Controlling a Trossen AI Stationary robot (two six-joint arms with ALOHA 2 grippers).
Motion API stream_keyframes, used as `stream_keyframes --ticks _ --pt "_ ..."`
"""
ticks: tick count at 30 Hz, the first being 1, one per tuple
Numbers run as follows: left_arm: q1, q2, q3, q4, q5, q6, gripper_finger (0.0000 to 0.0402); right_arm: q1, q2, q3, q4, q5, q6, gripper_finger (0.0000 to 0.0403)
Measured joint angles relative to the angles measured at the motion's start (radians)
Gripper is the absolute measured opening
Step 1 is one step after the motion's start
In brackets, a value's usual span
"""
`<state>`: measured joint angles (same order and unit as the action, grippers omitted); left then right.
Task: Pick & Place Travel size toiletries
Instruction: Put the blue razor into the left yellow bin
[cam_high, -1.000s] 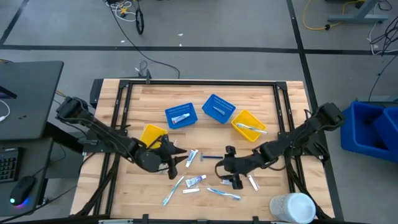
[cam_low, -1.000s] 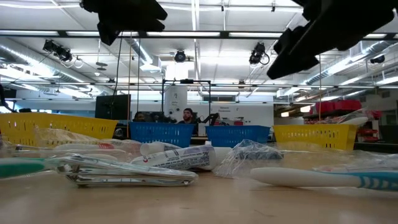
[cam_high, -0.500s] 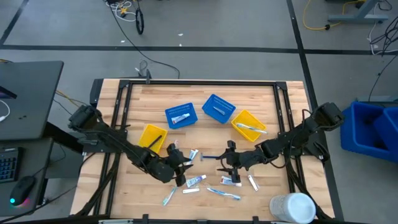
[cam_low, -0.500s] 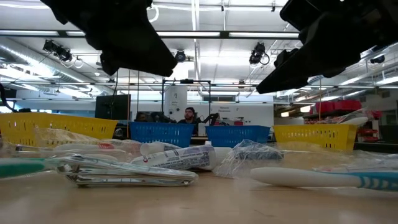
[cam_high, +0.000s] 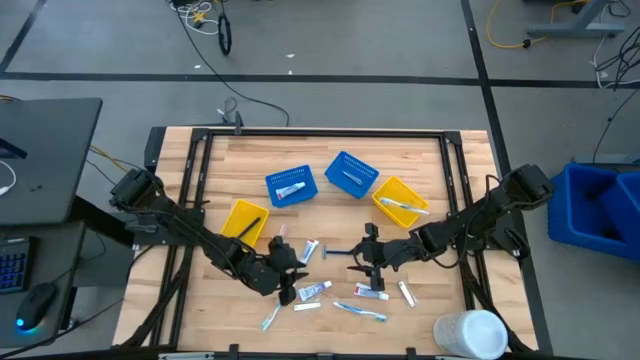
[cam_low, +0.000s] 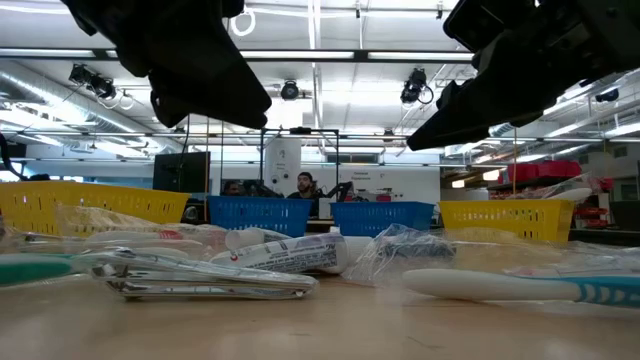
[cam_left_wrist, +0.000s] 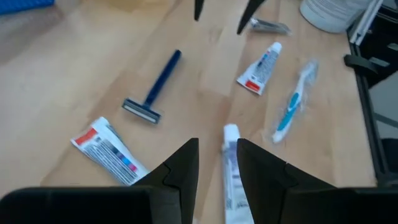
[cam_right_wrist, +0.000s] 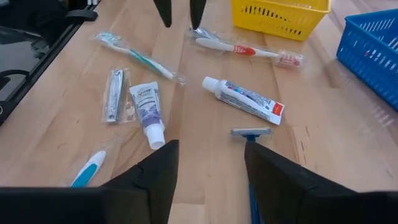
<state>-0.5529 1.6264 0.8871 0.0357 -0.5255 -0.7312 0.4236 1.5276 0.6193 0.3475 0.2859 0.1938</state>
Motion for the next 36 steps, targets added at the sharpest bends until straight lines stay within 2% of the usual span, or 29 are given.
stream_keyframes --ticks 6,11,14,16,20,24,29,36 --pt "-0.011 0.023 0.019 -0.009 0.055 -0.074 0.0116 0.0 0.0 0.0 0.001 0.0 0.0 0.0192" --pt "-0.007 0.027 0.154 -0.244 0.042 -0.02 0.0116 -0.005 0.0 0.0 -0.001 0.0 0.0 0.0218" --pt "-0.006 0.028 0.23 -0.423 -0.004 -0.054 0.0116 -0.006 0.0 0.0 0.001 0.0 0.0 0.0231" --pt "-0.006 0.027 0.266 -0.487 -0.01 -0.106 0.0116 -0.006 0.0 0.0 0.002 0.0 0.0 0.0237" --pt "-0.004 0.028 0.266 -0.563 -0.001 -0.195 0.0116 -0.006 0.0 0.0 0.001 0.0 0.015 0.0244" --pt "0.003 0.028 0.267 -0.653 -0.036 -0.275 0.0116 -0.006 0.0 0.0 0.001 0.0 0.027 0.0248" --pt "0.021 0.028 0.267 -0.687 -0.023 -0.285 0.0121 -0.006 0.0 0.0 -0.001 0.0 0.027 0.0244" --pt "0.053 0.028 0.267 -0.683 -0.021 -0.303 0.0158 -0.006 0.0 0.0 0.0 0.0 0.027 0.0236"
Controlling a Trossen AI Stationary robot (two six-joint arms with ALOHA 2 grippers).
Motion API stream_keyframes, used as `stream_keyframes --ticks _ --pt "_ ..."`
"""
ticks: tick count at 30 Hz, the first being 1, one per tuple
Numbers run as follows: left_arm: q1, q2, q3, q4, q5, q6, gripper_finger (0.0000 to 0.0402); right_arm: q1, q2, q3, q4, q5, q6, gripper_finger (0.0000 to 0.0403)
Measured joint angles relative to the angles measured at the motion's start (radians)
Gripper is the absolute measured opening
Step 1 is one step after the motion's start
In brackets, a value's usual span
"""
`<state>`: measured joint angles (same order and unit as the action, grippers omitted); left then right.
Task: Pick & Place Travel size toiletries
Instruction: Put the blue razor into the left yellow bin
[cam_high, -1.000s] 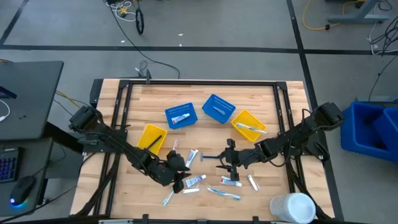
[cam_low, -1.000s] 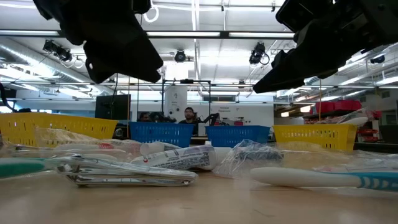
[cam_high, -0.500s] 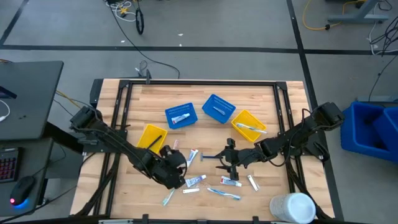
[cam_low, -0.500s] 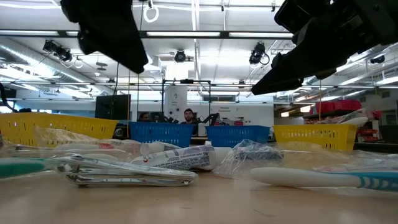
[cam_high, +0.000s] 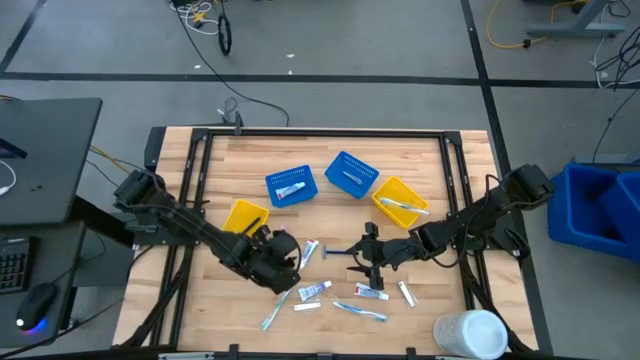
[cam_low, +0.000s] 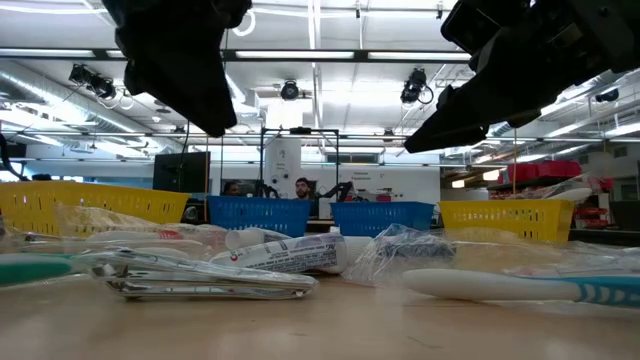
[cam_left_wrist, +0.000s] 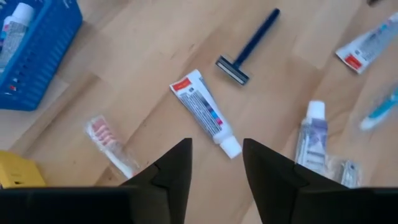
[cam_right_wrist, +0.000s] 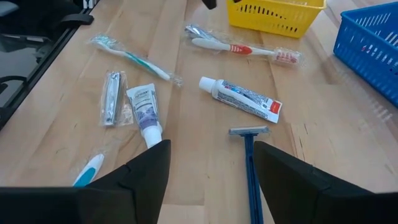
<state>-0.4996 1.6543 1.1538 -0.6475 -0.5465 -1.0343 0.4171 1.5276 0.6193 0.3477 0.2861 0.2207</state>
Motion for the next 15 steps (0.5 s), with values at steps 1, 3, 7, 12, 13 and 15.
stream_keyframes --ticks 1,3,7,12,13,15 --pt "0.006 0.0 0.0 0.001 0.0 -0.012 0.0163 0.0 0.0 0.0 0.0 0.0 0.0 0.0236" --pt "0.015 0.0 0.0 0.002 0.0 -0.033 0.0171 0.0 0.0 0.0 -0.003 0.0 0.0 0.0236" --pt "0.019 0.0 0.0 0.001 0.0 -0.005 0.0176 0.0 0.0 0.0 -0.013 0.0 0.026 0.0242" --pt "0.019 0.0 0.0 0.001 -0.005 0.008 0.0175 0.0 0.0 0.0 -0.014 0.0 0.052 0.025" --pt "0.019 0.0 0.0 0.0 -0.01 0.01 0.0175 0.0 0.0 0.0 -0.014 0.0 0.052 0.0251" --pt "0.019 0.0 0.0 -0.013 -0.017 0.011 0.0176 0.0 0.0 0.0 -0.014 0.0 0.052 0.0252"
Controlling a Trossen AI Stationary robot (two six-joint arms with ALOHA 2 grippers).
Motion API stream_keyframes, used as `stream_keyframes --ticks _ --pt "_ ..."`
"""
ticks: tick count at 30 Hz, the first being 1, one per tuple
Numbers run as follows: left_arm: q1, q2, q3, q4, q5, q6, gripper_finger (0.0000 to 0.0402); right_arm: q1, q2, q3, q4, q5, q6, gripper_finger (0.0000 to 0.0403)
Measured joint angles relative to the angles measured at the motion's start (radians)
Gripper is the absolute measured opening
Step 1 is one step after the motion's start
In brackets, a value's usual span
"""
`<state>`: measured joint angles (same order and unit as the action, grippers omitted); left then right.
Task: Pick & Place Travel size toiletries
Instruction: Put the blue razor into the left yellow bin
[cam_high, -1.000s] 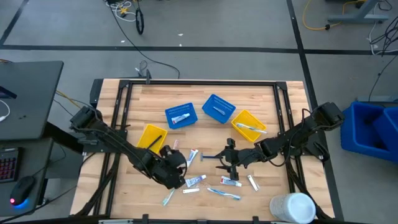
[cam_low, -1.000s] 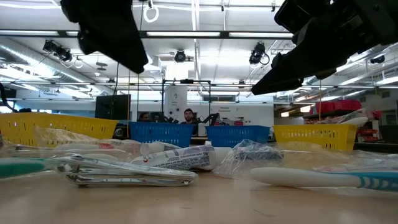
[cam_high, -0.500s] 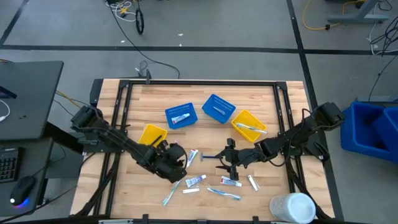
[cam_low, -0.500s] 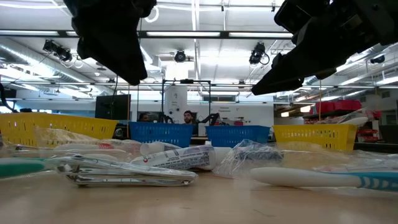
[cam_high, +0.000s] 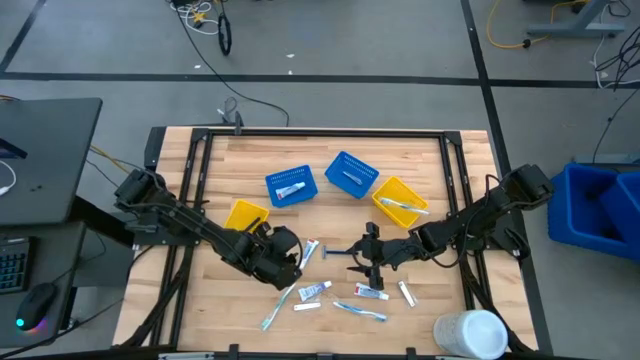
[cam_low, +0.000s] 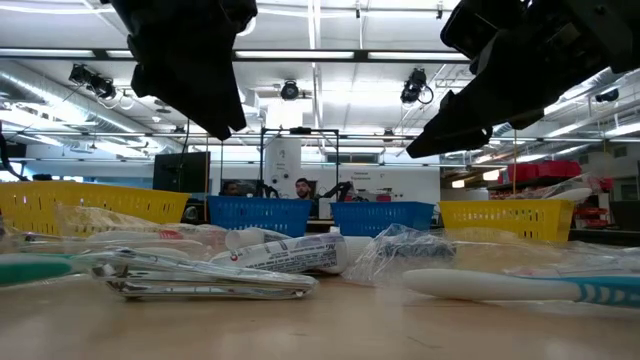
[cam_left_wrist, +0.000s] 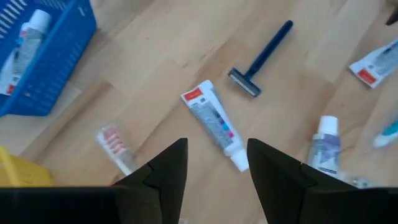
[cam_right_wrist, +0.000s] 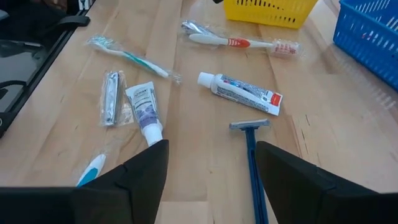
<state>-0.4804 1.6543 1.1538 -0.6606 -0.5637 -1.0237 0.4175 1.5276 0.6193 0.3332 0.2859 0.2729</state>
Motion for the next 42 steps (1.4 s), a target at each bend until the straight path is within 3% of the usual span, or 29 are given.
stream_keyframes --ticks 9,27,42 --pt "0.016 0.0 0.0 -0.068 0.022 -0.037 0.0178 0.0 0.046 0.0 0.001 0.0 0.0 0.0241" --pt "0.017 0.0 0.0 -0.027 0.014 0.089 0.0178 -0.065 0.052 0.0 -0.007 0.0 0.042 0.0227" --pt "0.017 0.0 0.0 0.007 -0.024 0.137 0.0177 -0.091 0.248 0.0 0.047 -0.009 0.042 0.0194"
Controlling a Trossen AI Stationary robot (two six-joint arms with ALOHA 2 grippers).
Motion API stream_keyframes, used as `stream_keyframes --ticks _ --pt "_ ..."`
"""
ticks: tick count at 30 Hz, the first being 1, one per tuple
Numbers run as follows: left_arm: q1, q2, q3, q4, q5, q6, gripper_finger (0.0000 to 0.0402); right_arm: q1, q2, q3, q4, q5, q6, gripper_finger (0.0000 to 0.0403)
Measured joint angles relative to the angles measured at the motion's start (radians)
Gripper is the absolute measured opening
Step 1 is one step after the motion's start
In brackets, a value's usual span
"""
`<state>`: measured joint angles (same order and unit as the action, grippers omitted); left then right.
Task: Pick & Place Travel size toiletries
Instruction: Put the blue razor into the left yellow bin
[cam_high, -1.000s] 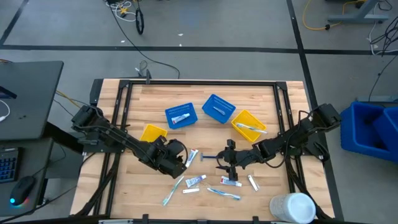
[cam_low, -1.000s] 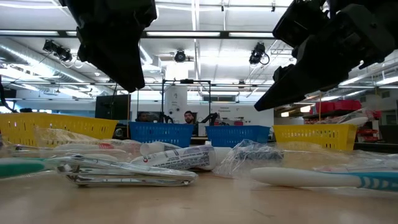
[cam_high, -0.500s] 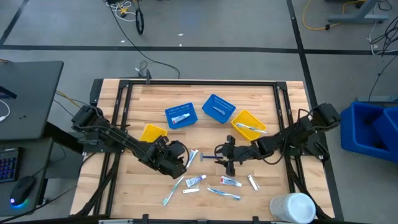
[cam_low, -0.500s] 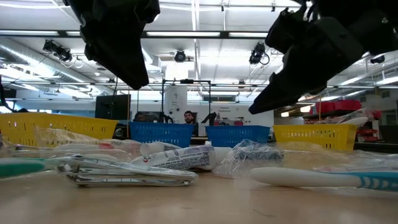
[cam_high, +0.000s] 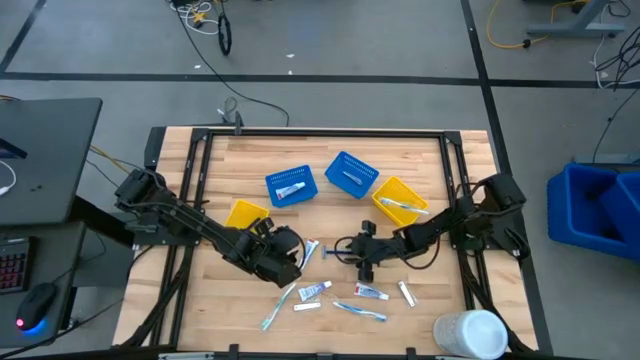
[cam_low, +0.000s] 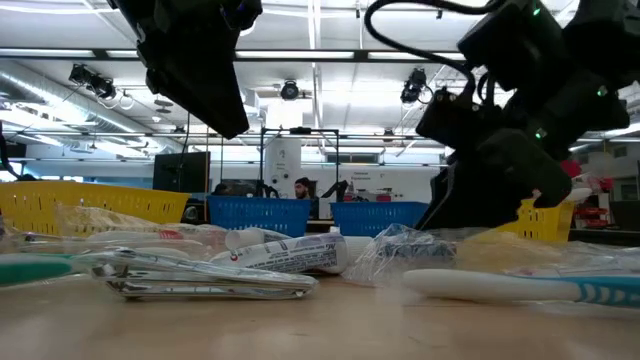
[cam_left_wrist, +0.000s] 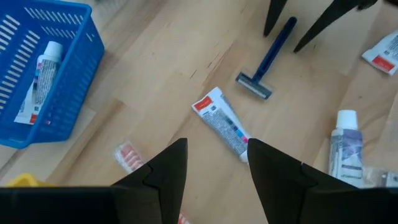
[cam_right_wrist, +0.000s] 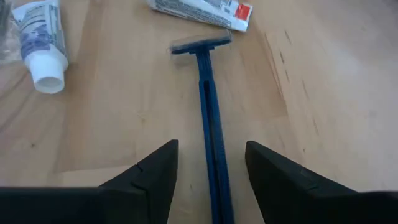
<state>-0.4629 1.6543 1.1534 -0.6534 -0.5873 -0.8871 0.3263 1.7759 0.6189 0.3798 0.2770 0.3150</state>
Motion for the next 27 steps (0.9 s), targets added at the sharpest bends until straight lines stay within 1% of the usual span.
stream_keyframes --ticks 5,13,17,20,23,27 --pt "0.0 0.0 0.0 0.008 0.003 -0.002 0.0177 -0.011 0.014 0.003 -0.018 -0.008 -0.003 0.017" --pt "0.0 0.0 0.0 0.048 0.002 -0.005 0.0177 -0.012 0.017 0.003 -0.006 -0.015 -0.024 0.0088" --pt "0.0 0.0 0.0 0.048 0.001 -0.04 0.0177 -0.012 0.018 0.002 -0.004 -0.019 -0.055 0.0057" --pt "0.0 0.0 0.0 0.047 0.0 -0.06 0.0177 -0.012 0.018 0.001 0.017 -0.022 -0.071 0.0047" --pt "0.0 0.0 0.0 0.047 -0.012 -0.083 0.0177 -0.011 0.022 -0.001 0.049 -0.007 -0.091 0.0046" --pt "0.0 0.0 0.0 0.047 -0.029 -0.123 0.0177 -0.01 0.02 -0.002 0.106 0.066 -0.114 0.0049"
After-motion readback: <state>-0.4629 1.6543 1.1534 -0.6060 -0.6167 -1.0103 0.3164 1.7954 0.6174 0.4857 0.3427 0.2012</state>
